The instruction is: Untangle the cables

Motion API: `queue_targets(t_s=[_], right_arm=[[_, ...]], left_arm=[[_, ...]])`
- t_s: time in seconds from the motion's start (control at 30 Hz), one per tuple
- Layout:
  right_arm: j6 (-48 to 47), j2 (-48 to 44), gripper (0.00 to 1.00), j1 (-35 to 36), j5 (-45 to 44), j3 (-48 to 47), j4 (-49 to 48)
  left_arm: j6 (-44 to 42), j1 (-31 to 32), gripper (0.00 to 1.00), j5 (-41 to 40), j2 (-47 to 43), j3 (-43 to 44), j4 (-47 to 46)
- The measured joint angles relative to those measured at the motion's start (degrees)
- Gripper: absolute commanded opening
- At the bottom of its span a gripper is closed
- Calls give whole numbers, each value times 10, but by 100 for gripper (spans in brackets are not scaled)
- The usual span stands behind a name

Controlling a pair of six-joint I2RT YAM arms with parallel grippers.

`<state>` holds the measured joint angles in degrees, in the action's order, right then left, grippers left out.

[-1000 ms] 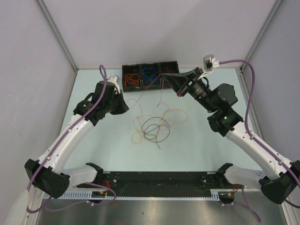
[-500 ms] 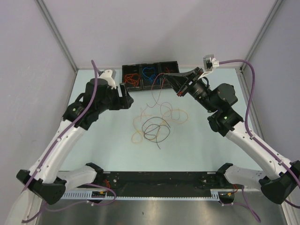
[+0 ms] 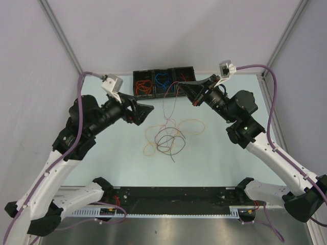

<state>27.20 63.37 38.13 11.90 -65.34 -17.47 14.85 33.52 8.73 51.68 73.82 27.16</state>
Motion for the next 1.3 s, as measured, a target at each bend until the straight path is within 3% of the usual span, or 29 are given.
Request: queue_targets(t_s=[0.33,0.6,0.97,1.0,1.1,1.17,1.3], right_arm=[[2,0,0,8,2,-1,1],[2,0,0,22,2,-7,1],[2,0,0,29,2,-8,1],[2,0,0,29,2,-8,1],[2,0,0,29,2,-8,2],[2,0,0,30,2,-8,3],[4,0,0,31,2,-8,4]], left_arm=[[-50,88,94,-11,72,10,-29],[-71,143,91,-53,115,29,-54],[-78,180,34,-137,146,30,-76],[-80,181,24,-144,146,30,-80],[-79,181,5,-157,147,30,-87],[-81,182,0,-163,147,30,-90],[-84,183,1,-171,146,23,-100]])
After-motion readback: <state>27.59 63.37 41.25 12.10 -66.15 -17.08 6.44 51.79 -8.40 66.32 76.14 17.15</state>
